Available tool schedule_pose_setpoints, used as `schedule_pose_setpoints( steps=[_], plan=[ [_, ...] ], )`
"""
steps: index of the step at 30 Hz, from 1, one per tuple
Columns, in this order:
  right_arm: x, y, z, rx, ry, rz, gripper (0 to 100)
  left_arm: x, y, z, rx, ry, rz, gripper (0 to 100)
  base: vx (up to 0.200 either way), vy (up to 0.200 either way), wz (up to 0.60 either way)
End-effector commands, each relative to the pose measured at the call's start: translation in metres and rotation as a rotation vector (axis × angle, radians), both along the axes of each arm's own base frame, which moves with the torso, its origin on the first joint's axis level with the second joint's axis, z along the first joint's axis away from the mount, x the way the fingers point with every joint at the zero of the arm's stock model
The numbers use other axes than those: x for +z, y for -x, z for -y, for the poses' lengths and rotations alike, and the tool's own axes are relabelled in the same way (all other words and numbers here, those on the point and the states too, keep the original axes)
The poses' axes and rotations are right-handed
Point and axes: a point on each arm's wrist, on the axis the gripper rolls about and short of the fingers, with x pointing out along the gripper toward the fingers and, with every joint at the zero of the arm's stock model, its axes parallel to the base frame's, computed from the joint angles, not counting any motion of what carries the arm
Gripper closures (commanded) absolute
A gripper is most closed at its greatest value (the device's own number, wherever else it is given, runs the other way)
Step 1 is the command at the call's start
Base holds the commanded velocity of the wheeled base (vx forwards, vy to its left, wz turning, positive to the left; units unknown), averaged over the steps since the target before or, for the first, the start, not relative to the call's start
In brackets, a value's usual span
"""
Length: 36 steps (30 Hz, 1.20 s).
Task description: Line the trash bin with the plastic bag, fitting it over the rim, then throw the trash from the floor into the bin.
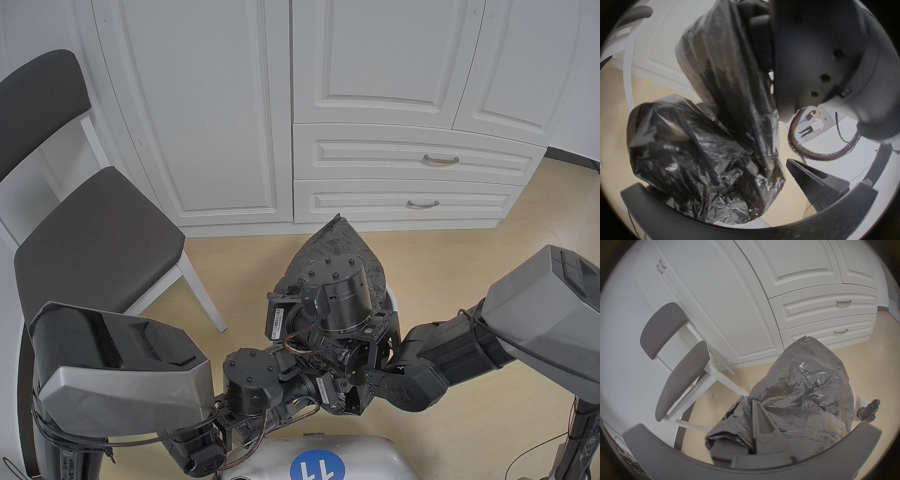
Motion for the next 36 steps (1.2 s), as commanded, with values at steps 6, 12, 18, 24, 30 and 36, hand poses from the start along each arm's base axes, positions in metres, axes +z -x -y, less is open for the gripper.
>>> schedule_pose_setpoints(
  steps=[6,12,18,24,30,36],
  plan=[
    [0.002,-0.003,0.002,-0.015,-0.005,0.007,100,-0.004,-0.001,0.001,0.034,-0.015,0.001,100,0.0,0.0,0.0],
    [0.003,-0.004,0.003,-0.018,-0.009,0.009,100,-0.003,-0.003,0.002,0.038,-0.006,0.006,100,0.0,0.0,0.0],
    [0.008,-0.007,0.012,-0.033,0.0,0.023,100,-0.004,-0.002,0.001,0.037,-0.014,0.003,100,0.0,0.0,0.0],
    [0.013,-0.008,0.026,-0.039,0.048,0.055,0,-0.004,-0.001,0.0,0.036,-0.017,0.004,100,0.0,0.0,0.0],
    [0.036,-0.003,0.054,-0.057,0.059,0.086,0,-0.004,-0.001,0.0,0.035,-0.017,0.003,100,0.0,0.0,0.0],
    [0.061,0.007,0.086,-0.017,0.06,0.127,0,0.001,-0.001,0.0,0.035,-0.008,0.014,100,0.0,0.0,0.0]
  ],
)
